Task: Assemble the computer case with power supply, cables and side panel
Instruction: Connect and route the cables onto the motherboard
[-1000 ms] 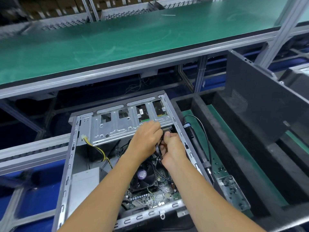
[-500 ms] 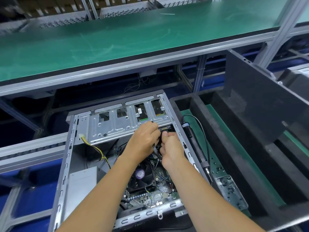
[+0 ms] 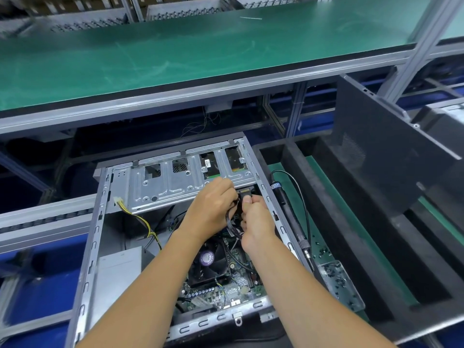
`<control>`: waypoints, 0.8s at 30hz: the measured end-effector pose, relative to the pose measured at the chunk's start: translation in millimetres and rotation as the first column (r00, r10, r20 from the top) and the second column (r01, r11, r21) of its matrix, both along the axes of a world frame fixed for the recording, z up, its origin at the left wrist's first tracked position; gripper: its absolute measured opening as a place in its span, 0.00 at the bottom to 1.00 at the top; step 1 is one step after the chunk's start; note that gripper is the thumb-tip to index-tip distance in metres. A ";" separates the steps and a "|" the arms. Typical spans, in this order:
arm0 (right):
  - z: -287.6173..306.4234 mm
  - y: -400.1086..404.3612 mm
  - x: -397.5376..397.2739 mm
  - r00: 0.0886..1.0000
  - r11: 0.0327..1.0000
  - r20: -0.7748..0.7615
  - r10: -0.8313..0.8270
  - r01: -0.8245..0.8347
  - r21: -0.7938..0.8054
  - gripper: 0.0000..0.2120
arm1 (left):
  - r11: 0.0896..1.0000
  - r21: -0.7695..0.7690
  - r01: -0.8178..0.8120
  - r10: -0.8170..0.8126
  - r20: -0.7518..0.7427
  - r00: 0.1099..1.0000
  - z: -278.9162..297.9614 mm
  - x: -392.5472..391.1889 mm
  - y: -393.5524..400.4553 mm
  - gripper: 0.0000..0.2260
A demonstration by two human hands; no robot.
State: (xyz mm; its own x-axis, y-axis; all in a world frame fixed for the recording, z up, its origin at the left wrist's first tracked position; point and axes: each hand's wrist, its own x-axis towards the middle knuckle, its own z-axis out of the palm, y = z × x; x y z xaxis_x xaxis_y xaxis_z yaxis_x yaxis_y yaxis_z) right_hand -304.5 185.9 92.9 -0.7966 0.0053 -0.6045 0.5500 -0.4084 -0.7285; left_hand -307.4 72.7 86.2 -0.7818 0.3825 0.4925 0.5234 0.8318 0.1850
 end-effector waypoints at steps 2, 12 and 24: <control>0.3 -0.6 0.4 1.000 1.000 0.005 -0.007 0.007 0.002 0.12 | 1.000 -0.003 0.000 0.000 -0.001 1.000 0.3 0.2 0.3 0.08; 1.6 -6.1 0.5 0.995 0.995 0.018 -0.103 0.103 -0.018 0.11 | 1.000 0.008 -0.002 0.001 0.009 1.000 -2.0 -0.9 0.2 0.09; -9.9 -7.1 -5.8 0.998 0.997 0.006 -0.069 0.069 -0.035 0.16 | 0.999 0.033 -0.001 0.000 0.007 1.000 -4.9 -4.0 -0.5 0.08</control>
